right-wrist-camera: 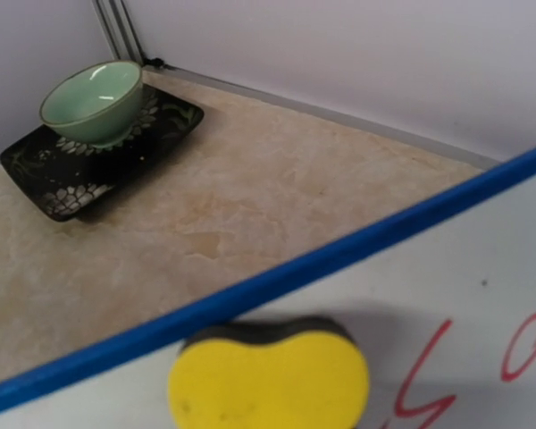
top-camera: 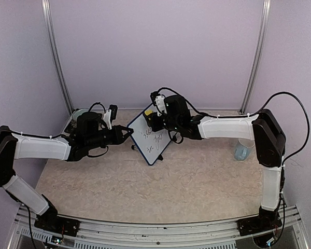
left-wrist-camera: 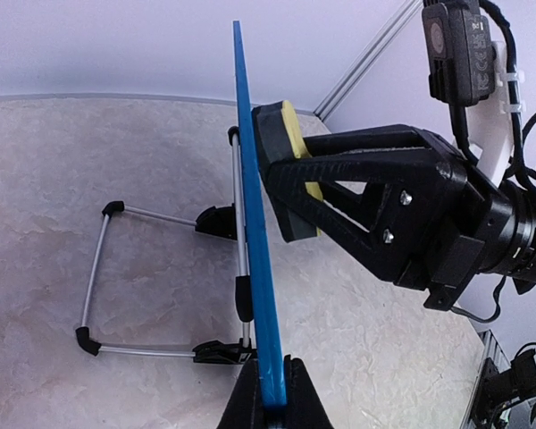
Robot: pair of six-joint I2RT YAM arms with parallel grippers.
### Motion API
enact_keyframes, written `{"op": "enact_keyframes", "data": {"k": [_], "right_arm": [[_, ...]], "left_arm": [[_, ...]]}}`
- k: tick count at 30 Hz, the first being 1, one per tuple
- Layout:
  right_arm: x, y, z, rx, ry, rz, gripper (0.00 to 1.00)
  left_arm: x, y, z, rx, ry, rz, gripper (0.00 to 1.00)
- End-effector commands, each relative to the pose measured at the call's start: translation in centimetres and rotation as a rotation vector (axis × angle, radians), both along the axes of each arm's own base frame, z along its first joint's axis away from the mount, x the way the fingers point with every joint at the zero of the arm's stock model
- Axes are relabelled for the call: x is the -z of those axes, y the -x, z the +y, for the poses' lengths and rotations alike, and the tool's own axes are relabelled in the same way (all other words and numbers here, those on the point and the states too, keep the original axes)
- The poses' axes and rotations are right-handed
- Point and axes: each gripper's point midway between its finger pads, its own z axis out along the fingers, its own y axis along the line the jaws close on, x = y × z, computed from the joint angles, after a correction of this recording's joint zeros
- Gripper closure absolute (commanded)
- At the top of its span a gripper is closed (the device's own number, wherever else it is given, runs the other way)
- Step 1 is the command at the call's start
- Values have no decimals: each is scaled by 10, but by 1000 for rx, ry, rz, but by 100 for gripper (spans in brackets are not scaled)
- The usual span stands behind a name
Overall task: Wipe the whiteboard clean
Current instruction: Erase the whiteboard at the center of the board.
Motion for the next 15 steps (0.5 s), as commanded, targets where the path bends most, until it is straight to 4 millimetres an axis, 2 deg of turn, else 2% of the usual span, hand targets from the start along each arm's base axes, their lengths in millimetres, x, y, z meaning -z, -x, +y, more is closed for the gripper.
{"op": "enact_keyframes", "data": {"k": [1,10,15], "right_arm": [[23,0,0,-12,39,31,86],[79,21,-23,2,94,124,86],[79,23,-25,3,90,124,86]], "left_arm": [[-3,18,-15,97,26,9,100],[-2,17,-16,100,27,11,100],[-1,17,-16,102,29,15,100]]}}
